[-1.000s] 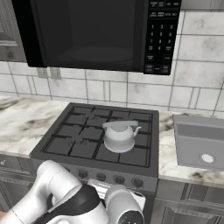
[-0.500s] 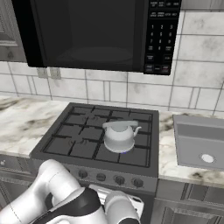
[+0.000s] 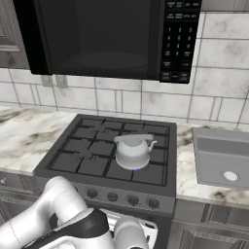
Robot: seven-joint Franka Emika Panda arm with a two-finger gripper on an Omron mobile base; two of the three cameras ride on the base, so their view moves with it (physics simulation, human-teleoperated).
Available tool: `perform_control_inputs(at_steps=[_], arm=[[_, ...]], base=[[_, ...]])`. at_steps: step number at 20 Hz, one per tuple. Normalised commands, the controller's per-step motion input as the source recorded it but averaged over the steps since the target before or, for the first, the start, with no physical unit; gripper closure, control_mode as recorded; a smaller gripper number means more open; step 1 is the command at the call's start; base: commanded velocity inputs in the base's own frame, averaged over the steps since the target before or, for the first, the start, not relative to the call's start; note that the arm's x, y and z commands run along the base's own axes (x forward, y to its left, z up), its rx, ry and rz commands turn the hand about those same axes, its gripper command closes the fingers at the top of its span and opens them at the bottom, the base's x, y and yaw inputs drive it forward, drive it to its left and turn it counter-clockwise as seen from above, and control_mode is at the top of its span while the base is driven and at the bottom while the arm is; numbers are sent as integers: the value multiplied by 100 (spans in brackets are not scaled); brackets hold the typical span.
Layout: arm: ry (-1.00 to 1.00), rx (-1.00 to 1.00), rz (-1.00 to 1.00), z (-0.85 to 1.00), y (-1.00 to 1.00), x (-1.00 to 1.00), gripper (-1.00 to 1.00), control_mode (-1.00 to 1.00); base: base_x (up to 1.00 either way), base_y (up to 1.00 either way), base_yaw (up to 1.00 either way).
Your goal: The kettle is done boiling. Turn off the stove, then wait for 300 timesteps before moving the kettle to the dining table.
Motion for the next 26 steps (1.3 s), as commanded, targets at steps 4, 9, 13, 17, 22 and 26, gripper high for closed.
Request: perform_control_inputs(at_steps=[4, 9, 13, 17, 22, 26], arm=[[-7, -4, -1, -2, 0, 0, -100, -100], [-7, -3, -3, 0, 0, 5, -100, -100], [-5, -1, -3, 0, 0, 5, -100, -100], [-3, 0, -4, 0, 0, 5, -100, -100], [0, 0, -4, 0, 0, 12, -100, -100], [-4, -1, -3, 0, 0, 7, -100, -100]], base=[[0, 0, 0], [0, 0, 0], [0, 0, 0], [0, 0, 0], [0, 0, 0], [0, 0, 0]])
